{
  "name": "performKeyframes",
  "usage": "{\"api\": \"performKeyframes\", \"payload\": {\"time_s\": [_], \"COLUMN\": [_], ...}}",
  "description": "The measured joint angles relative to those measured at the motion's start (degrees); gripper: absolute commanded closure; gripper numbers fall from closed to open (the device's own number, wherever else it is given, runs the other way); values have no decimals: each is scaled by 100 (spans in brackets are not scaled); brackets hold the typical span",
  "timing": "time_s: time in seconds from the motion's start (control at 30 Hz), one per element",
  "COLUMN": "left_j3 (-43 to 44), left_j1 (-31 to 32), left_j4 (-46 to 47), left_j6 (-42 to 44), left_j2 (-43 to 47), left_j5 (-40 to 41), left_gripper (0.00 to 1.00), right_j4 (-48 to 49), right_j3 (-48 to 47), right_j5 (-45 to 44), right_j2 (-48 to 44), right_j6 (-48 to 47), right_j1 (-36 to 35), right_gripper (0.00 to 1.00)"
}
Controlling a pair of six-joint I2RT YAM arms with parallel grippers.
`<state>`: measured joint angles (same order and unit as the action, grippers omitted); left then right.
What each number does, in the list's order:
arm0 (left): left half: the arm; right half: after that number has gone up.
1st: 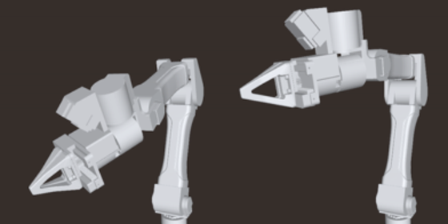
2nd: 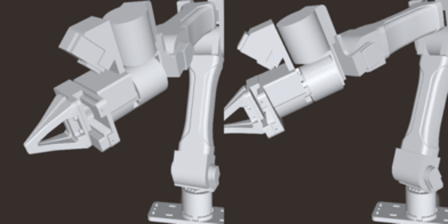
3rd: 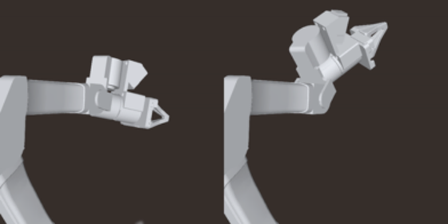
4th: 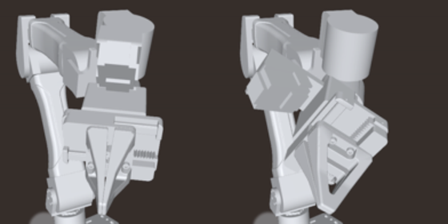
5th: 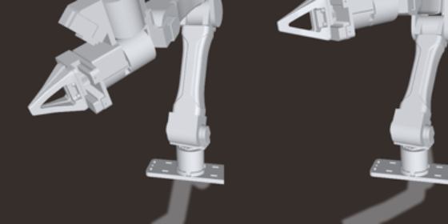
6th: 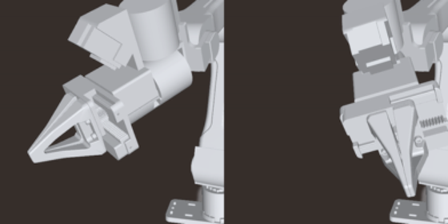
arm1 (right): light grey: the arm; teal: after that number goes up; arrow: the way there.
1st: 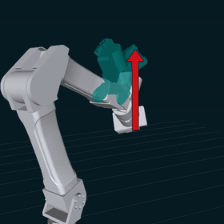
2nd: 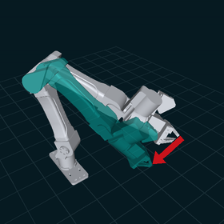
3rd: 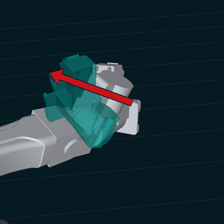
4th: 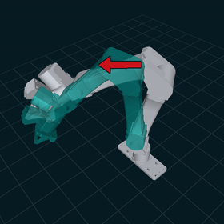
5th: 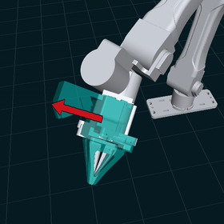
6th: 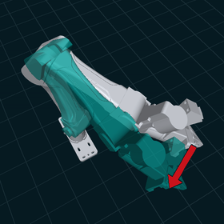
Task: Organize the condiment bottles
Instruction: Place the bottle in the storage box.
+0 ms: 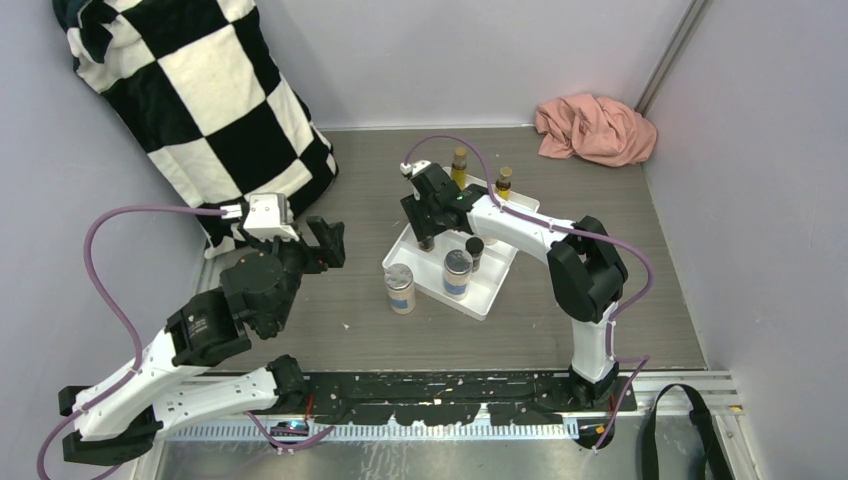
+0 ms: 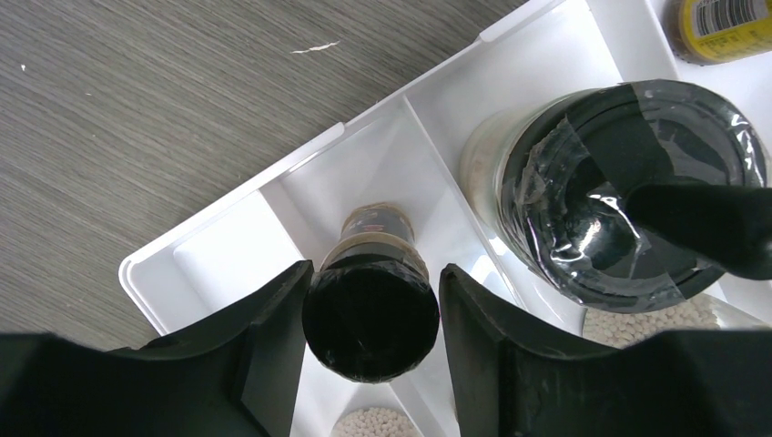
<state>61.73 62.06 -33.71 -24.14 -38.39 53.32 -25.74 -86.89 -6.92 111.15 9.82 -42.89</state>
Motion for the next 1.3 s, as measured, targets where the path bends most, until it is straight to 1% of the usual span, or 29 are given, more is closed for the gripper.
{"api": "performKeyframes", "payload": {"time_s": [0.5,0.83,1.2,1.3], "left_j3": [-7,74,474,625], "left_j1": [0,0,0,0], "left_j4": [0,-35,-197,-352], "left_j6": [2,4,2,2], "left_j2": [-2,-168,-470,-601], "left_j5": [0,-4,-44,-57], "left_gripper": [17,16,16,13], "right_j4": [-4,-83,-269,-264], "right_j3": [-17,-345,-730,-750], "right_j5": [0,0,-46,-192], "right_j2": [0,-35,-566,-811], "right_j6": [-2,-39,-133,-175], "right_j1": [0,0,0,28], "right_gripper": [38,38,36,35]}}
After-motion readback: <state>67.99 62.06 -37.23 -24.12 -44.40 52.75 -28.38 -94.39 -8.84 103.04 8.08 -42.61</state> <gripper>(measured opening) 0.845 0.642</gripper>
